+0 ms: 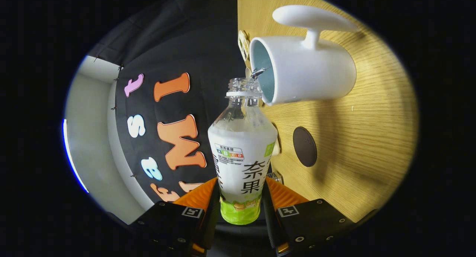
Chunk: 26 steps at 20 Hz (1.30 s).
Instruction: Take the bottle from table, then pour the juice into the cup, finally place the bottle on the coaster
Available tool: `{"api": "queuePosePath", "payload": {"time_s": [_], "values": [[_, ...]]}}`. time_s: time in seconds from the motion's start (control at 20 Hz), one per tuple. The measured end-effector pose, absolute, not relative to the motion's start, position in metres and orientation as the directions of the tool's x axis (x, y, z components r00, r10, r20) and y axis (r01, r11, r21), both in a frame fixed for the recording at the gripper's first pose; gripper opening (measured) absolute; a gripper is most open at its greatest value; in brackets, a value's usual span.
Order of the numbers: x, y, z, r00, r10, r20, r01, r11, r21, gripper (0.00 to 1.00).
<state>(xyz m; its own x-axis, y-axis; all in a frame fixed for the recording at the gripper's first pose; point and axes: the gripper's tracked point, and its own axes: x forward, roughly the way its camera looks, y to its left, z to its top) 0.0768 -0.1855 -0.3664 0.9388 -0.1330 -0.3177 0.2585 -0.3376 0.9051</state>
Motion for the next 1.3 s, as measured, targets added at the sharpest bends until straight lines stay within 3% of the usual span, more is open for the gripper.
{"api": "queuePosePath", "payload": {"time_s": [1.3], "values": [[0.079, -0.195, -0.363, 0.958, -0.158, -0.239, 0.141, -0.467, 0.873, 0.58]]}}
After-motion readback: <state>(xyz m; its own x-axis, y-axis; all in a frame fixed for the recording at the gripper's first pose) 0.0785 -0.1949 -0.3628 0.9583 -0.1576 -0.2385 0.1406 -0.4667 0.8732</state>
